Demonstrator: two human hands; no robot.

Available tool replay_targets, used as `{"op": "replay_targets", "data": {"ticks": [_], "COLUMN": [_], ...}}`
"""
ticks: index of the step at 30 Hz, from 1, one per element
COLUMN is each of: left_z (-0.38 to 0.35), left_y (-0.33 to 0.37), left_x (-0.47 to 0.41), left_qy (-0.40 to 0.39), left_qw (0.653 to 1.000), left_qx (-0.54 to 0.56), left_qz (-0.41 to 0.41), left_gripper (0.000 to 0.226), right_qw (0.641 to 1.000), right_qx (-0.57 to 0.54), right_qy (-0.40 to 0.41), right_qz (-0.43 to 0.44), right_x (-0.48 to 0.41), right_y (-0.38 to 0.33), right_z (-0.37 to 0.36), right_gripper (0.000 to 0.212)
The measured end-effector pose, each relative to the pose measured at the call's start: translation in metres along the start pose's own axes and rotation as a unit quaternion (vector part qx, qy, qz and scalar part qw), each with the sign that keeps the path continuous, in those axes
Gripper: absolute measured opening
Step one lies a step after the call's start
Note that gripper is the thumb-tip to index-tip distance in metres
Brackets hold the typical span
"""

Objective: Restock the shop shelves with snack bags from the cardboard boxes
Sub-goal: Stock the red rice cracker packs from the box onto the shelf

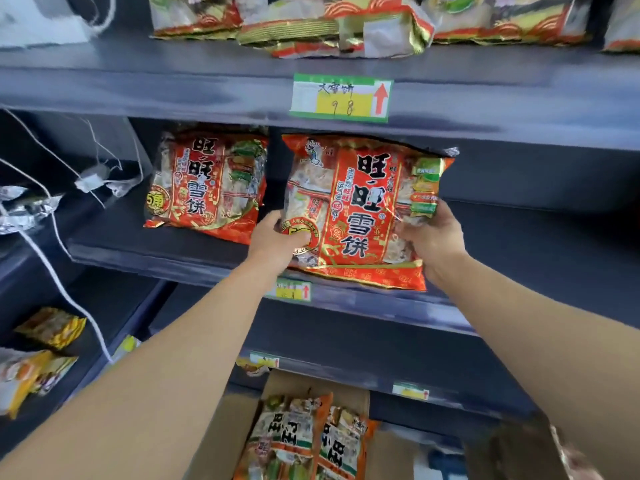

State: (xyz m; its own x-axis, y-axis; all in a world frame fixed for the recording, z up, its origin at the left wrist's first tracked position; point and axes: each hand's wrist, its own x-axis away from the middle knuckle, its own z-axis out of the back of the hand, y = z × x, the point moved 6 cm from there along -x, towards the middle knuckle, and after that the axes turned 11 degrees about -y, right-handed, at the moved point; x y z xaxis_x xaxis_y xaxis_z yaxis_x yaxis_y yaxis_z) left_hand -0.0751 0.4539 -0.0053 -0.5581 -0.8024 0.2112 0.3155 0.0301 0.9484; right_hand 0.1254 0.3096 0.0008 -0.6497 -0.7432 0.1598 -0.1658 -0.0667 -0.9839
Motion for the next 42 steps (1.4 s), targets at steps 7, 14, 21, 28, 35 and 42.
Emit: {"op": "replay_targets", "data": {"ticks": [7, 14, 21, 28, 35, 42], "left_z": [0.005, 0.018, 0.030, 0.026, 0.015, 0.013], "left_y": [-0.001, -0.005, -0.002, -0.008, -0.015, -0.013], "left_x": [-0.085, -0.154, -0.198, -0.205, -0.187, -0.142], "left_qy": [-0.005, 0.018, 0.074, 0.081, 0.028, 0.022], "left_qw": [0.994, 0.989, 0.991, 0.993, 0.993, 0.983], "left_qx": [-0.111, -0.146, -0.110, -0.086, -0.110, -0.176], "left_qz": [0.001, 0.001, -0.012, -0.029, -0.018, -0.048], "left_gripper": [0.060, 0.050, 0.050, 0.059, 0.076, 0.038], "right_qw": [0.985, 0.977, 0.977, 0.983, 0.949, 0.924], "right_qx": [0.144, 0.181, 0.190, 0.165, 0.302, 0.374], "right_qy": [0.096, 0.109, 0.073, 0.054, 0.074, 0.056], "right_qz": [-0.011, 0.018, 0.059, 0.067, 0.062, 0.052], "right_x": [-0.088, -0.137, -0.167, -0.176, -0.150, -0.097], "right_y": [0.026, 0.026, 0.021, 0.026, 0.035, 0.039], "right_z": [-0.009, -0.038, -0.068, -0.077, -0.083, -0.067], "right_gripper": [0.055, 0.065, 0.074, 0.070, 0.053, 0.038]}}
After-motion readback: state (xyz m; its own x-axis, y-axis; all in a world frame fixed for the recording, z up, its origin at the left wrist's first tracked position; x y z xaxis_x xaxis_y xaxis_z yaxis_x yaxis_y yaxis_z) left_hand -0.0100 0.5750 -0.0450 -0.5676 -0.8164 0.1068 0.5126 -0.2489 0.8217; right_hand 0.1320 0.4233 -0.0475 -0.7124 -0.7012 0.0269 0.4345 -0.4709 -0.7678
